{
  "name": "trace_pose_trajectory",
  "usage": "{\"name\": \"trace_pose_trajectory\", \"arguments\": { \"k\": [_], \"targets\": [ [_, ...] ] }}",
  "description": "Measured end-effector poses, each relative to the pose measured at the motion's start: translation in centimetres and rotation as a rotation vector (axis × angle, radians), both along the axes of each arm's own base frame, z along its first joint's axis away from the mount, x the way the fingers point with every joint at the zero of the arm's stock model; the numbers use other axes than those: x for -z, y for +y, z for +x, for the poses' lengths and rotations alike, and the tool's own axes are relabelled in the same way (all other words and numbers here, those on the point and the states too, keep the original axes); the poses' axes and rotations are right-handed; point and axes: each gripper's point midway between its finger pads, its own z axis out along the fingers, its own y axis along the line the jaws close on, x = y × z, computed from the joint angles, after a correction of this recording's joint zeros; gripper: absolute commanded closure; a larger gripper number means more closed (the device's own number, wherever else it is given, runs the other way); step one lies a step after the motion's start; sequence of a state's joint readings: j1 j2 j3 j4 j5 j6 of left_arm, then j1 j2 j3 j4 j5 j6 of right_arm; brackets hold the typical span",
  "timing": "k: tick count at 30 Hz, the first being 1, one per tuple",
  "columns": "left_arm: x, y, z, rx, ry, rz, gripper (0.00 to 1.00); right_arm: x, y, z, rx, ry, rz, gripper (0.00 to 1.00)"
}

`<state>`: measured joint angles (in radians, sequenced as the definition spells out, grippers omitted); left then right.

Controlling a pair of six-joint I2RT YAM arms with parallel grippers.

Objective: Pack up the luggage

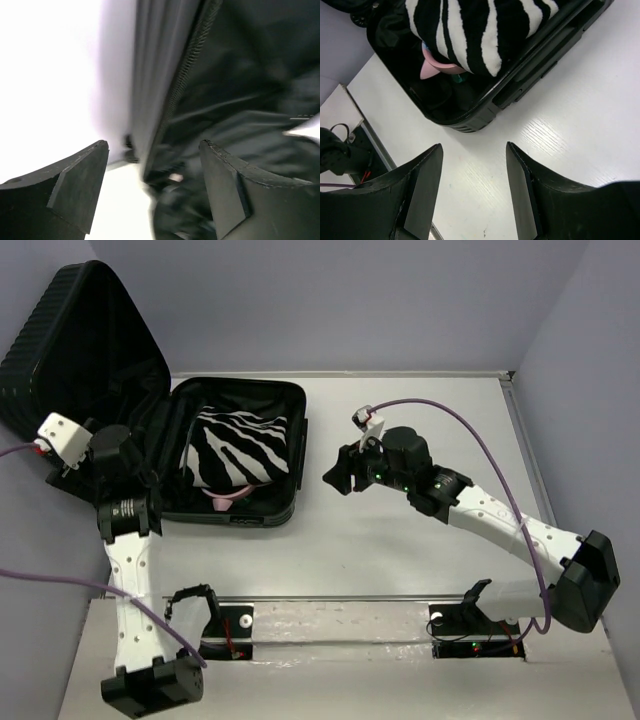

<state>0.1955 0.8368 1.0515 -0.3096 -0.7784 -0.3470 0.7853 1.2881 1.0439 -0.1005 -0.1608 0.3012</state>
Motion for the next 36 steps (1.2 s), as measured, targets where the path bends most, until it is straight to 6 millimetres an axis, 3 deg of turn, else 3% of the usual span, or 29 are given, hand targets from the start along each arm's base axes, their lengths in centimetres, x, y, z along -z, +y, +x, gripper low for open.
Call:
{"name": "trace_pose_trajectory", "arguments": {
  "k": [2,6,10,13,14,16,20,25,28,35,36],
  "targets": [
    [1.9,2.2,0.3,-0.077,0.101,-0.004,0.17,-0.1,0.2,-0.2,-0.017,0.000,0.006,0.41],
    [4.6,4.5,1.7,-0.126,0.244,-0.010,0.20,0.0,0.6,-0.8,-0.058,0.012,0.013,0.41],
    [3.5,4.7,2.3,-0.108,0.237,0.011,0.30,0.8,1.2,-1.0,-0.088,0.035,0.008,0.41],
    [1.7,4.8,2.7,-0.107,0.198,0.036,0.48,1.6,1.5,-1.0,-0.100,0.054,-0.002,0.41],
    [1.3,4.8,2.9,-0.106,0.192,0.045,0.73,1.9,1.5,-1.0,-0.101,0.058,-0.006,0.41],
    [1.1,4.8,2.9,-0.120,0.219,0.070,0.94,2.1,1.6,-1.0,-0.102,0.063,-0.009,0.41],
    [1.1,4.6,2.8,-0.132,0.241,0.086,0.94,2.0,1.6,-0.9,-0.101,0.061,-0.007,0.41],
    [0.5,0.4,3.2,-0.043,0.252,0.174,0.94,2.1,1.6,-0.7,-0.087,0.065,-0.006,0.41],
    [0.6,-5.2,2.6,0.128,0.247,0.251,0.94,2.6,1.6,-0.3,-0.068,0.072,-0.013,0.40],
    [2.0,-12.9,1.8,0.493,0.245,0.337,0.94,3.8,1.0,1.4,0.045,0.089,-0.039,0.40],
    [2.4,-14.2,1.9,0.569,0.257,0.347,0.94,4.2,0.9,1.9,0.072,0.094,-0.048,0.46]
  ]
}}
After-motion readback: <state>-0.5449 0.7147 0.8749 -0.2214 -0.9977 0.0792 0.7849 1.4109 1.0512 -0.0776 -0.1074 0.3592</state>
